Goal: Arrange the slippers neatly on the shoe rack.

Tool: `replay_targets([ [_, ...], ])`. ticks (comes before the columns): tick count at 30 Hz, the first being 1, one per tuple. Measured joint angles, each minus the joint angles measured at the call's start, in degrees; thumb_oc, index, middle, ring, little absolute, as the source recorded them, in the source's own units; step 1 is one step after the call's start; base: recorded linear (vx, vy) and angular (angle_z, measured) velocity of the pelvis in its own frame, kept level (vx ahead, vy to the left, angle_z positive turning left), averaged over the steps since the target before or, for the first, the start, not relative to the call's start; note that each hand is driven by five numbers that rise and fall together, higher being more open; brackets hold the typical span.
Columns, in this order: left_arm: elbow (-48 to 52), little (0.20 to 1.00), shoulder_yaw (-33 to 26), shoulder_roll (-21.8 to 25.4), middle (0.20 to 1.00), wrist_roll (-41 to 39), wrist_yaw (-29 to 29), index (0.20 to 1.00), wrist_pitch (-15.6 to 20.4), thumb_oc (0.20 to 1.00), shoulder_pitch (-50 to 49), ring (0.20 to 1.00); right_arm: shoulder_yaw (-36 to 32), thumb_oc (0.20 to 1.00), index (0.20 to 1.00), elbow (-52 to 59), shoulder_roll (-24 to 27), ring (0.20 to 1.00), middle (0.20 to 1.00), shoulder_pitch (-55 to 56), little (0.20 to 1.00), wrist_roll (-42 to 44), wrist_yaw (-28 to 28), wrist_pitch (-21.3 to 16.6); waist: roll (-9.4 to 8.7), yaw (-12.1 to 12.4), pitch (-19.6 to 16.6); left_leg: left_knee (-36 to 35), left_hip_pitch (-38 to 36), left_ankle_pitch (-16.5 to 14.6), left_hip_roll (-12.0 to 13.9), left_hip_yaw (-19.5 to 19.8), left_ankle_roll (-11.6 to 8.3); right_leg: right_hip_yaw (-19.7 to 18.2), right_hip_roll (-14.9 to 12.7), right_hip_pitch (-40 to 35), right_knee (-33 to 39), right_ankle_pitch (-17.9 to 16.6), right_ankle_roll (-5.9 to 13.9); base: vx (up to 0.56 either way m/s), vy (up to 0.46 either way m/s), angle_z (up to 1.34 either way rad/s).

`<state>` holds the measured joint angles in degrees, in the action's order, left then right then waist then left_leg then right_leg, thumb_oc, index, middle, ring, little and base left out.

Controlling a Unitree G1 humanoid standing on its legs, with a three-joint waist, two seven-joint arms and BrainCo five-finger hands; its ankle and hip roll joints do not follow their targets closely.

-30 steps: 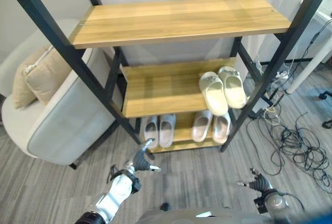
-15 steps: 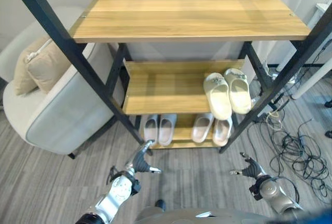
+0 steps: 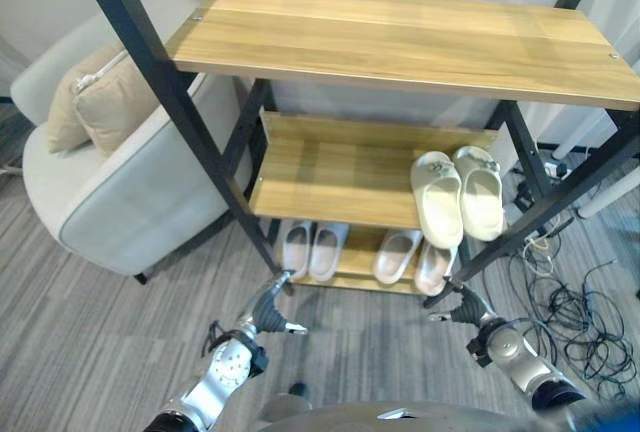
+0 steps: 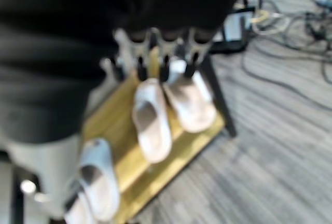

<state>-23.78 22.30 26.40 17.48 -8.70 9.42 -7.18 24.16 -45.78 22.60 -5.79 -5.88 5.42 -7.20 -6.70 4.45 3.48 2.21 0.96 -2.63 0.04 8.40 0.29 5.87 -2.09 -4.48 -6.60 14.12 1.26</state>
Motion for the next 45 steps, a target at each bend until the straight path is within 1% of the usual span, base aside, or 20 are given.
replay_targets([
  [5,0.01,1.0,0.01,0.79,1.0,0.05,-0.02,1.0,0.0,1.0,-0.02,1.0,1.01,1.0,1.0,1.77,0.0,1.0,1.0,-0.71,1.0,-0.04,0.03,-0.04,-0.48,0.02,0.23,-0.06,0.02,0.0,0.02,0.06,0.0,0.01,-0.01,-0.05,0.2,-0.06,0.08,0.0,0.0,0.0],
  [12,0.02,1.0,-0.04,1.15,1.0,0.05,-0.09,1.0,0.0,1.0,0.37,1.0,1.88,1.0,1.0,2.63,-0.01,1.0,1.0,-1.32,1.0,-0.05,0.02,-0.05,-0.61,1.18,0.14,0.09,0.04,0.01,0.01,0.22,0.0,0.04,-0.03,-0.36,0.63,-0.66,1.05,0.0,0.0,0.0],
  [15,0.02,1.0,-0.05,1.18,1.0,0.05,-0.12,1.0,0.0,1.0,0.34,1.0,1.88,1.0,1.0,2.66,-0.01,1.0,1.0,-1.33,1.0,-0.05,0.02,-0.05,-0.77,1.33,0.03,0.15,0.04,0.0,-0.02,0.61,0.0,0.04,-0.01,-0.53,0.59,-0.71,1.11,0.0,0.0,0.08],
  [17,0.01,1.0,-0.04,1.18,1.0,0.05,-0.12,1.0,0.0,1.0,0.33,1.0,1.89,1.0,1.0,2.66,-0.01,1.0,1.0,-1.32,1.0,-0.05,0.02,-0.05,-0.81,1.35,0.04,0.69,0.08,0.0,-0.02,0.72,0.0,0.04,0.02,-0.82,0.6,-1.0,1.61,0.03,-0.009,0.04],
  [18,-0.01,1.0,-0.05,1.26,1.0,0.06,-0.16,1.0,0.01,1.0,0.3,1.0,2.19,1.0,1.0,2.7,-0.03,1.0,1.0,-1.51,1.0,-0.07,0.03,-0.01,-1.08,1.57,0.09,2.37,0.66,-0.02,-0.24,0.84,-0.03,0.02,-0.04,-1.22,0.71,-1.63,2.12,0.04,-0.014,0.06],
  [19,-0.01,1.0,-0.17,1.48,1.0,0.06,-0.43,1.0,0.04,1.0,0.66,1.0,2.65,1.0,1.0,3.11,-0.02,1.0,1.0,-1.99,1.0,-0.09,0.03,0.01,-1.91,1.62,0.15,5.21,2.72,-0.16,-0.87,1.28,-0.2,0.03,-0.26,-1.02,0.77,-2.11,2.29,0.02,-0.015,0.1],
  [20,0.0,1.0,-0.27,1.79,1.0,0.06,-0.48,1.0,0.11,1.0,1.03,1.0,2.76,1.0,1.0,3.86,0.02,1.0,1.0,-2.63,1.0,-0.12,0.04,-0.02,-2.39,1.53,0.23,5.44,3.7,-0.28,-1.32,1.68,-0.02,0.02,-0.32,-0.71,0.69,-2.18,2.43,0.01,-0.006,0.11],
  [21,-0.04,1.0,-0.26,1.87,1.0,0.06,-0.47,1.0,0.05,1.0,1.06,1.0,2.64,1.0,1.0,4.2,0.01,1.0,1.0,-3.06,1.0,-0.13,0.19,-0.04,-2.37,1.54,0.08,4.01,2.61,0.05,-0.4,1.65,-0.05,0.12,0.08,-0.51,0.68,-2.16,2.45,0.01,-0.006,0.12],
  [23,-0.01,1.0,-0.2,1.73,1.0,0.06,-0.47,1.0,0.03,1.0,1.26,1.0,2.5,1.0,1.0,4.32,-0.02,1.0,1.0,-3.48,1.0,-0.23,0.33,-0.06,-1.76,1.32,0.29,1.6,1.35,0.62,0.89,1.56,0.39,0.1,0.97,0.22,-1.58,-2.01,2.68,0.01,0.0,0.08],
  [24,-0.08,1.0,-0.31,0.86,1.0,0.05,-0.5,1.0,-0.05,1.0,1.69,1.0,2.62,1.0,1.0,4.76,0.09,1.0,1.0,-3.87,1.0,-0.71,0.34,-0.05,0.09,1.35,1.45,0.66,0.03,0.57,2.46,1.67,0.51,0.11,0.59,3.16,-4.52,0.55,3.16,0.01,-0.001,-0.05],
  [25,-0.06,1.0,-0.45,0.95,1.0,0.05,-0.52,1.0,-0.03,1.0,1.71,1.0,2.76,1.0,1.0,5.21,0.09,1.0,1.0,-3.99,1.0,-1.09,0.35,-0.05,-0.56,1.51,1.04,0.72,0.01,0.56,2.07,1.6,0.49,0.01,-0.57,3.16,-0.32,-1.18,3.21,0.01,-0.001,-0.17],
  [26,-0.21,1.0,-0.38,1.08,1.0,0.06,-0.51,1.0,0.02,1.0,1.73,1.0,3.01,1.0,1.0,5.61,-0.02,1.0,1.0,-4.15,1.0,-1.22,0.36,-0.11,-0.83,1.77,0.89,0.72,0.13,0.53,1.24,1.5,0.43,0.19,-1.65,3.15,2.81,-4.14,1.69,0.01,-0.001,-0.05],
  [27,-0.2,1.0,-0.24,1.02,1.0,0.07,-0.46,1.0,0.02,1.0,1.46,1.0,3.02,1.0,1.0,5.62,-0.22,1.0,1.0,-3.99,1.0,-1.22,0.5,-0.06,-0.64,1.37,0.82,1.2,0.42,0.72,0.99,1.58,-0.14,0.3,-1.24,1.97,4.12,-5.6,0.48,0.0,0.0,0.0],
  [28,0.09,1.0,-0.37,1.03,1.0,0.06,-0.53,1.0,0.1,1.0,1.6,1.0,3.07,1.0,1.0,5.56,-0.19,1.0,1.0,-3.79,1.0,-1.22,0.51,-0.03,-0.6,1.44,0.78,2.97,1.67,0.7,1.01,1.7,-0.22,0.32,-1.5,1.91,4.78,-6.14,0.27,0.04,-0.011,0.06],
  [31,0.04,1.0,-0.05,0.9,1.0,0.06,-0.49,1.0,0.09,1.0,1.21,1.0,3.06,1.0,1.0,5.57,0.31,1.0,1.0,-3.55,1.0,-1.2,0.67,-0.02,0.21,1.3,0.34,2.23,1.62,0.87,1.22,1.71,-0.48,0.84,-1.12,2.04,4.85,-6.18,0.22,0.05,-0.013,0.09],
  [32,0.04,1.0,0.13,0.92,1.0,0.05,-0.49,1.0,0.09,1.0,1.29,1.0,2.75,1.0,1.0,5.55,0.54,1.0,1.0,-3.62,1.0,-1.18,1.04,0.0,0.48,1.36,0.18,0.73,1.24,1.32,1.57,1.65,-1.16,1.23,-0.85,2.05,5.14,-6.18,0.22,0.02,-0.007,0.17],
  [33,0.04,1.0,0.14,0.93,1.0,0.06,-0.49,1.0,0.08,1.0,1.14,1.0,2.67,1.0,1.0,5.5,0.54,1.0,1.0,-3.65,1.0,-1.18,1.2,0.0,0.62,1.44,0.09,-0.05,0.9,1.34,1.76,1.64,-1.19,1.23,-0.7,2.03,5.26,-6.18,0.22,0.03,-0.008,0.15],
  [36,0.04,1.0,0.15,0.94,1.0,0.05,-0.49,1.0,0.07,1.0,1.05,1.0,2.45,1.0,1.0,5.49,0.51,1.0,1.0,-3.65,1.0,-1.15,1.34,0.0,0.55,1.43,0.0,-0.42,0.78,1.34,1.7,1.6,-1.2,1.22,-1.08,1.95,5.39,-6.19,0.24,0.03,-0.012,0.03],
  [42,-0.01,1.0,0.25,0.95,1.0,0.03,-0.49,1.0,0.02,1.0,1.28,1.0,0.45,1.0,1.0,4.34,0.39,1.0,1.0,-3.56,1.0,-0.22,1.55,0.01,0.77,1.3,-0.89,-2.25,-0.03,1.34,1.28,1.41,-1.2,1.09,-1.73,1.74,6.31,-6.9,1.29,0.02,0.0,0.0],
  [45,-0.04,1.0,0.79,0.93,1.0,0.0,-0.51,1.0,-0.02,1.0,1.32,1.0,0.27,1.0,1.0,3.43,0.36,1.0,1.0,-3.55,1.0,1.18,1.61,0.07,1.45,1.26,-2.04,-3.14,-0.08,1.34,1.02,1.37,-1.19,1.03,-2.06,1.84,6.96,-7.45,1.78,0.01,0.003,0.0],
])
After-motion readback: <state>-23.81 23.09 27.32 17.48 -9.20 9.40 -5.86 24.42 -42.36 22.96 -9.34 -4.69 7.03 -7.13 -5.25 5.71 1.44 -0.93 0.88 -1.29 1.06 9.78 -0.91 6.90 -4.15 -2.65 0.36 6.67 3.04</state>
